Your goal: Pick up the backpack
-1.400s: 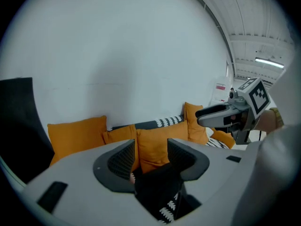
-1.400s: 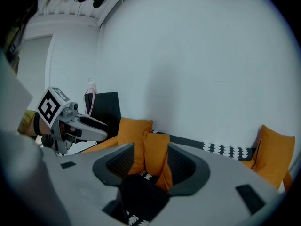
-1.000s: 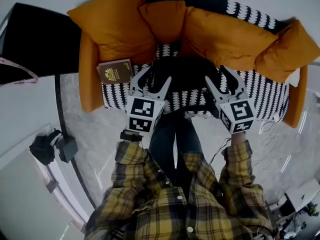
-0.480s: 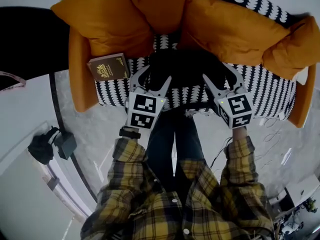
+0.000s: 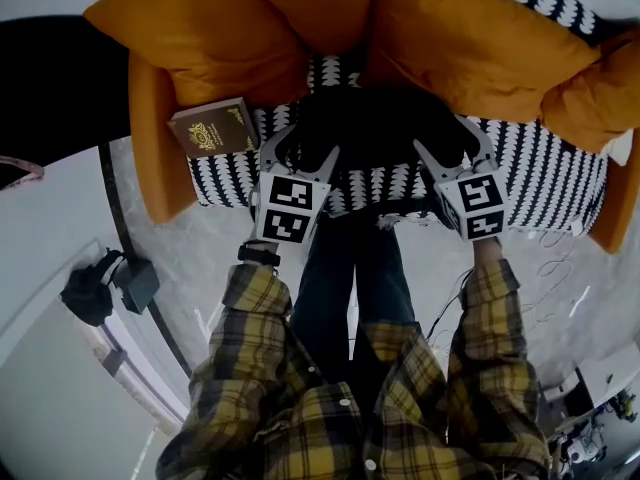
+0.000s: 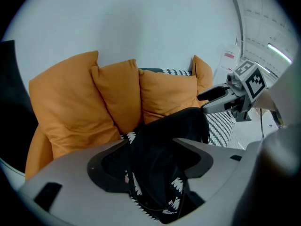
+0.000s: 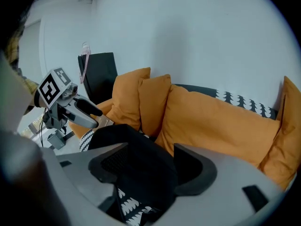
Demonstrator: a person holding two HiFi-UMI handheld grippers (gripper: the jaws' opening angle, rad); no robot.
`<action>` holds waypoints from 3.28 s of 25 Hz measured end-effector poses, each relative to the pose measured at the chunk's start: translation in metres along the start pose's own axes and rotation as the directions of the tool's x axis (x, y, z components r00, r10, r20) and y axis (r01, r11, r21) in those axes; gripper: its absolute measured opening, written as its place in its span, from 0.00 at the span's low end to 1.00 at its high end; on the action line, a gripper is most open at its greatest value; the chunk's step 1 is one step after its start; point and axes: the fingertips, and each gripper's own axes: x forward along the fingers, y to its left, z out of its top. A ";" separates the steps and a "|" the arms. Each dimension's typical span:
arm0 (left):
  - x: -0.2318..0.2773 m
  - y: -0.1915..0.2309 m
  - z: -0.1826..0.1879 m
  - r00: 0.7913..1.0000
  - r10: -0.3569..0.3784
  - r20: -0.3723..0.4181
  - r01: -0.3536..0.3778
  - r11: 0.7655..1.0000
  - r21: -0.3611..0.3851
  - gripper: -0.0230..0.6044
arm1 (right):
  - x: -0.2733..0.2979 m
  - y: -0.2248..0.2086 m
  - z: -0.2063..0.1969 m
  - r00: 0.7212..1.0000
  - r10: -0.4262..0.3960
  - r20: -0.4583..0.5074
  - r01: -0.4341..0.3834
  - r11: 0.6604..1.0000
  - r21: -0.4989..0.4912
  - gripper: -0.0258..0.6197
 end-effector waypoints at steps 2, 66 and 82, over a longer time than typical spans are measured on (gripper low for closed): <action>0.007 0.002 -0.005 1.000 0.000 -0.014 0.000 1.000 0.000 0.49 | 0.003 -0.001 -0.005 1.000 -0.004 -0.004 0.004 1.000 0.007 0.50; 0.113 -0.004 -0.083 0.979 -0.040 -0.202 0.020 0.995 -0.099 0.09 | 0.075 -0.017 -0.106 0.969 0.062 -0.238 -0.052 0.997 0.049 0.09; 0.081 -0.007 -0.058 0.987 -0.032 -0.155 0.019 0.996 -0.085 0.09 | 0.043 -0.009 -0.087 0.981 0.032 -0.192 -0.010 0.994 0.112 0.09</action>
